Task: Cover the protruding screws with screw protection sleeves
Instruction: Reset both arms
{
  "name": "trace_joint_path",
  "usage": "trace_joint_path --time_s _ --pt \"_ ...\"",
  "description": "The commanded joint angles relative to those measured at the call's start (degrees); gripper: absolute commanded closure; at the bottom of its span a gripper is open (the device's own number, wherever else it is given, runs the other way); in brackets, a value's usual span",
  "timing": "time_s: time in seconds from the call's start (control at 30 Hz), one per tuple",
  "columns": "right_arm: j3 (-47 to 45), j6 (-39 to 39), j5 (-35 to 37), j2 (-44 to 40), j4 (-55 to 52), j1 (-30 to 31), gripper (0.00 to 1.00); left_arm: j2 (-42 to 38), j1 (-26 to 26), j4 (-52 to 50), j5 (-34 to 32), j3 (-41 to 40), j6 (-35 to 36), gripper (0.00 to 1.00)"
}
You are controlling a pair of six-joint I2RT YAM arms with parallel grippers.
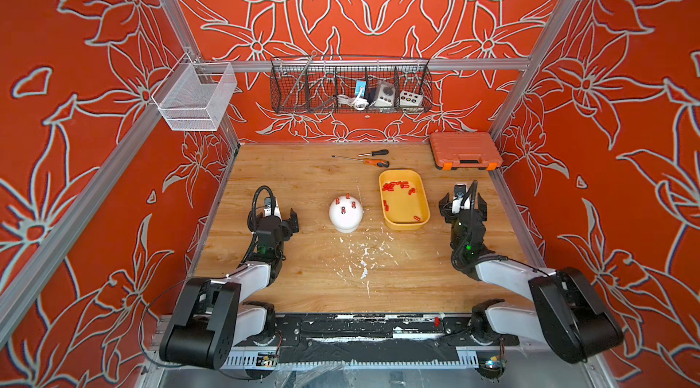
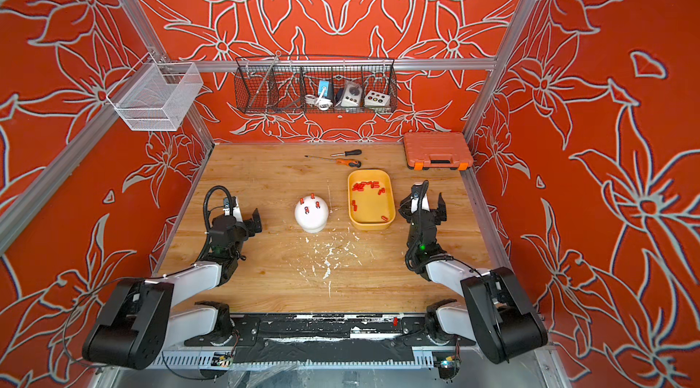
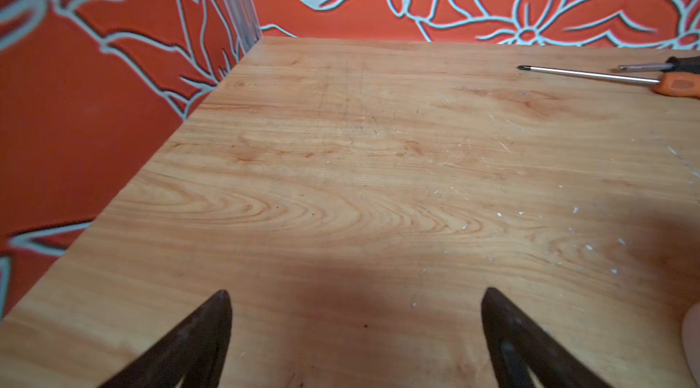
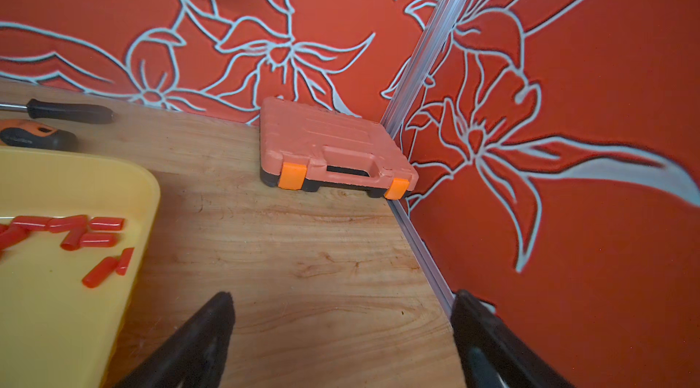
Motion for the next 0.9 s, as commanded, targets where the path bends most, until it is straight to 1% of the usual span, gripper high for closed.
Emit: trace_joint_path --time_s 0.0,0.07,0.1,0.13,0.17,0.2,0.23,0.3,0.33,0.4,0.43,0.47,0.5,0.53,0.57,0.6,0.63,0.7,0.73,0.77,0.8,0.83,0.87 --pt "-1.51 -2.28 -3.76 3.91 12.49 -0.68 0.09 5.86 0.35 8.86 8.24 -0.44 2.88 0.0" --pt "-3.64 -0.82 -1.66 0.63 12.42 -0.53 0.09 8.32 0.18 18.25 6.83 -3.99 2.43 0.0" --pt "-4.2 0.79 -0.59 -2.87 8.68 -0.54 0.08 7.79 0.08 20.2 6.54 -5.28 2.32 0.0" --pt "-3.52 2.37 -0.23 -7.65 -0.29 -0.58 0.08 6.78 0.05 20.45 7.29 -6.23 2.35 0.0" --pt "-1.38 4.54 -1.41 -12.25 -12.78 -0.85 0.08 6.73 0.04 20.85 8.48 -6.53 2.92 0.0" --pt "-0.21 5.59 -4.16 -14.85 -20.53 -1.74 0.02 7.16 0.02 20.93 9.91 -6.28 3.59 0.0" --pt "-1.04 5.59 -5.6 -16.0 -21.28 -2.07 0.02 7.8 -0.19 20.55 10.06 -5.45 4.11 0.0" --pt "-4.57 6.34 -4.32 -15.37 -14.36 -2.4 0.01 6.85 -0.33 14.28 8.93 -2.89 3.74 0.0" --pt "-5.37 6.29 -4.34 -13.5 -11.56 -2.82 0.01 7.48 -0.37 12.18 8.22 -1.32 3.52 0.0" --pt "-4.41 6.16 -5.89 -7.74 -10.04 -3.08 0.02 7.93 -0.12 9.76 7.18 0.41 2.86 0.0" --pt "-4.23 4.95 -6.92 -3.35 -6.77 -3.11 0.01 7.66 0.12 8.42 7.45 0.68 2.6 0.0" --pt "-4.68 3.46 -7.81 1.05 -1.11 -3.04 0.02 8.13 0.17 9.25 7.06 0.71 2.51 0.0" --pt "-4.75 2.9 -7.34 4.82 4.31 -3.04 0.02 8.23 0.23 8.34 6.43 1.43 2.13 0.0" --pt "-4.62 2.74 -5.35 7.27 7.71 -2.99 0.02 8.35 0.86 5.4 6.34 3.06 1.24 0.0" --pt "-4.28 3.6 -5.46 6.0 4.15 -3.1 0.02 8.79 2.33 3.31 7.59 4.35 0.04 0.0" --pt "-2.99 4.88 -6.27 3.78 -2.19 -3.75 0.01 8.61 3.45 1.8 8.74 4.96 -0.7 0.0" --pt "-1.43 6.61 -9.31 2.78 -6.68 -5.77 0.01 8.69 3.86 1.53 9.12 5.07 -1.14 0.0" --pt "-0.72 8.31 -12.43 5.39 -4.26 -8.46 0.01 8.54 3.85 1.45 9.13 5.02 -1.11 0.0" --pt "-0.22 9.43 -13.76 5.64 -5.91 -9.55 0.01 8.72 3.84 1.78 9.09 4.93 -1.11 0.0" --pt "0.99 11.32 -14.43 5.86 -10.04 -11.03 0.01 8.64 3.85 1.64 9.06 5.0 -1.1 0.0" --pt "1.27 11.59 -15.91 8.56 -5.55 -12.18 0.01 8.57 3.85 1.59 9.03 5.07 -1.11 0.0" --pt "0.47 11.32 -16.0 9.06 -4.07 -12.23 0.01 8.61 3.84 1.77 9.06 4.95 -1.11 0.0" --pt "1.72 11.89 -16.03 7.34 -9.67 -12.31 0.01 8.57 3.84 1.61 9.04 4.98 -1.11 0.0"
